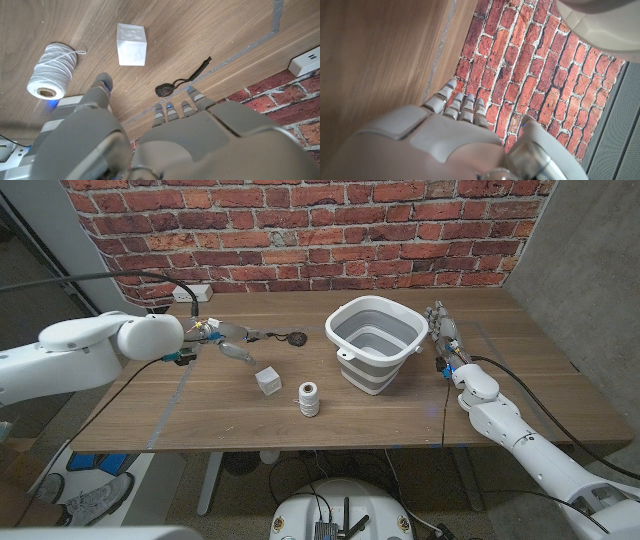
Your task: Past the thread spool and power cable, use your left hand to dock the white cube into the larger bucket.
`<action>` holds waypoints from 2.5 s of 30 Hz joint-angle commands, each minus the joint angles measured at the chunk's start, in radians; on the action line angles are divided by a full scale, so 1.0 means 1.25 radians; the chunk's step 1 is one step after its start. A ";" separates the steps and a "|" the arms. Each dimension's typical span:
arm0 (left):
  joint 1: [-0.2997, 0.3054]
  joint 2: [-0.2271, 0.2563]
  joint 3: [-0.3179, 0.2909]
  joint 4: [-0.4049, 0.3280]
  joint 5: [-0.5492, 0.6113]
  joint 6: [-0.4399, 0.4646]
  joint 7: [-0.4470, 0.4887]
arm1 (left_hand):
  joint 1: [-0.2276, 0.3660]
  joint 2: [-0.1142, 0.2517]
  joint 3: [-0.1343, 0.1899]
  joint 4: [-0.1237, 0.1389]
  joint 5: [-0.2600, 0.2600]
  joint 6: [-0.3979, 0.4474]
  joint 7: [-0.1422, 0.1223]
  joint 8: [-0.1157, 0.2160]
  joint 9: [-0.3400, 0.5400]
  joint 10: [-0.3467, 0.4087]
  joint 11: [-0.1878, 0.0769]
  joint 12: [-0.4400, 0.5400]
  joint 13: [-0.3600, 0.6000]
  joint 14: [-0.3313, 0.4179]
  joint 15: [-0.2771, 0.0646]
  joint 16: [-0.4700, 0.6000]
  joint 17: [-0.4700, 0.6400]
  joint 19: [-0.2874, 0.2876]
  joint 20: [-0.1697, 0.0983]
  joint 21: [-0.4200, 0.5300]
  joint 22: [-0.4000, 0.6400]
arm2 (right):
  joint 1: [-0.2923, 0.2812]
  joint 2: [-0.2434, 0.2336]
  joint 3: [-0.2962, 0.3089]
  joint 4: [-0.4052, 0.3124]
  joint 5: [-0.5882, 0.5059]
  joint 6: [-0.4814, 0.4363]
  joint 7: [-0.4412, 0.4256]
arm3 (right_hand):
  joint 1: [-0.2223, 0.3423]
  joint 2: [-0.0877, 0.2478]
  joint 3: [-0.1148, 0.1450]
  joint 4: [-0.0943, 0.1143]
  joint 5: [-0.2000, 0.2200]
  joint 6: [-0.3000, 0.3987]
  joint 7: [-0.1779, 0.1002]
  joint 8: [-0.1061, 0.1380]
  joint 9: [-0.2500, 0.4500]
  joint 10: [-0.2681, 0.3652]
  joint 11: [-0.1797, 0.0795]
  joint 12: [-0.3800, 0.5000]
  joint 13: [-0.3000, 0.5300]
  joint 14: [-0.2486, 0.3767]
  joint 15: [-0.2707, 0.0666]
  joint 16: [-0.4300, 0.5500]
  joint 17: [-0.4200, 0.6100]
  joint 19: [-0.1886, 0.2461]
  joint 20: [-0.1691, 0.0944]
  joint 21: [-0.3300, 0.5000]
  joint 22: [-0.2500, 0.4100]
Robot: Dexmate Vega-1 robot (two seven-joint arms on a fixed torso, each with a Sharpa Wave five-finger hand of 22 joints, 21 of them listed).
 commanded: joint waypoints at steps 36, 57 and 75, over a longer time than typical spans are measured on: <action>-0.069 -0.203 0.171 0.021 0.401 -0.005 -0.160 | 0.118 -0.023 -0.010 0.004 -0.006 -0.168 0.025 -0.004 0.008 -0.132 0.065 0.006 0.010 -0.107 0.044 0.011 0.006 -0.163 0.061 0.000 0.004 | -0.003 0.009 0.003 0.008 -0.003 -0.002 -0.023 | 0.000 0.048 0.005 0.001 0.001 0.012 -0.006 0.002 0.003 0.000 -0.007 0.003 0.002 0.002 -0.022 0.009 -0.001 -0.002 -0.015 0.004 0.003; -0.077 -0.255 0.195 0.061 0.436 -0.005 -0.183 | 0.153 -0.016 -0.011 0.004 0.000 -0.165 0.013 0.016 0.010 -0.122 0.062 0.020 0.015 -0.056 0.038 0.028 0.008 -0.098 0.030 0.032 0.008 | -0.020 -0.003 0.011 -0.014 -0.001 -0.011 -0.034 | -0.001 0.047 0.004 0.002 0.001 0.014 -0.006 0.002 0.003 -0.001 -0.006 0.002 0.002 0.002 -0.022 0.010 -0.002 -0.003 -0.013 0.004 0.003; -0.047 -0.266 0.188 0.063 0.434 -0.003 -0.107 | 0.253 -0.009 -0.043 0.006 0.006 -0.041 -0.028 0.091 0.014 -0.002 0.006 0.065 0.032 0.170 -0.031 0.072 0.025 0.144 -0.018 0.102 0.025 | -0.016 -0.003 0.014 -0.008 0.001 -0.009 -0.032 | -0.002 0.047 0.003 0.003 0.001 0.015 -0.008 0.002 0.003 0.000 -0.007 0.003 0.002 0.001 -0.021 0.011 -0.003 -0.003 -0.011 0.004 0.003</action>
